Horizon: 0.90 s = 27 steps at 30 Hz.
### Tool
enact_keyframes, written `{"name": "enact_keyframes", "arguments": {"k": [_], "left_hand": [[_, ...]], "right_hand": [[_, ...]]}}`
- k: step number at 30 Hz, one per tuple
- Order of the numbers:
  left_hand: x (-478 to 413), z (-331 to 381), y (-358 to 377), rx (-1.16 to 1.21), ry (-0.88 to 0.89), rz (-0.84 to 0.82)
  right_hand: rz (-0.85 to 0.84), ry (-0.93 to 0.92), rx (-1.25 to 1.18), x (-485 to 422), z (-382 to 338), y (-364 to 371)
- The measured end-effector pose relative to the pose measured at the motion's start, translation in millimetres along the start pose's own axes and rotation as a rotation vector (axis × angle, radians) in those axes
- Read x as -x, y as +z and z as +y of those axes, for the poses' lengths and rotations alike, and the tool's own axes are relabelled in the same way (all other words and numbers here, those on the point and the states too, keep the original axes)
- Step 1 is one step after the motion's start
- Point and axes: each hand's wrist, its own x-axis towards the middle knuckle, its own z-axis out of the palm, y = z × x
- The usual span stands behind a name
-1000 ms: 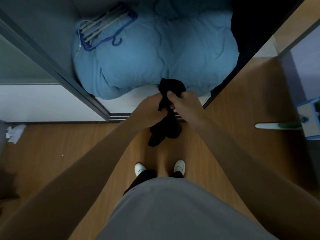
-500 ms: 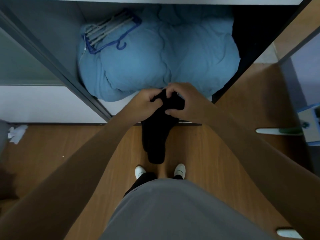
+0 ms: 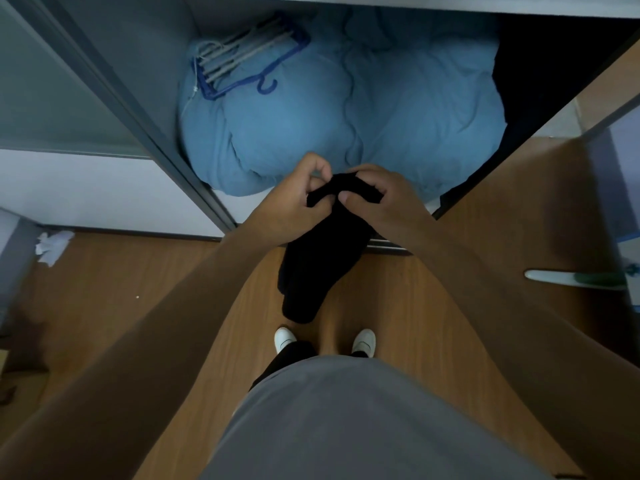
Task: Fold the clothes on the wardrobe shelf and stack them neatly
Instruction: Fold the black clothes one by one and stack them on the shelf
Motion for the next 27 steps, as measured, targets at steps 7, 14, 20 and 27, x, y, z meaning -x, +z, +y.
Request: {"name": "enact_keyframes", "arguments": {"k": [7, 14, 20, 27], "left_hand": [[0.1, -13.5, -5.4, -0.220, 0.126, 0.077], [-6.5, -22.5, 2.2, -0.266, 0.193, 0.160], [-17.7, -22.5, 21.0, -0.262, 0.198, 0.211], [-33.7, -24.7, 43.6, -0.374, 0.005, 0.263]], "right_hand": [[0.165, 0.076, 0.024, -5.2, -2.3, 9.9], [0.243, 0.082, 0.057, -6.6, -13.0, 0.3], [0.285, 0.026, 0.176, -10.1, -28.7, -9.1], [0.271, -0.028, 0.288, -12.2, -37.2, -21.8]]}}
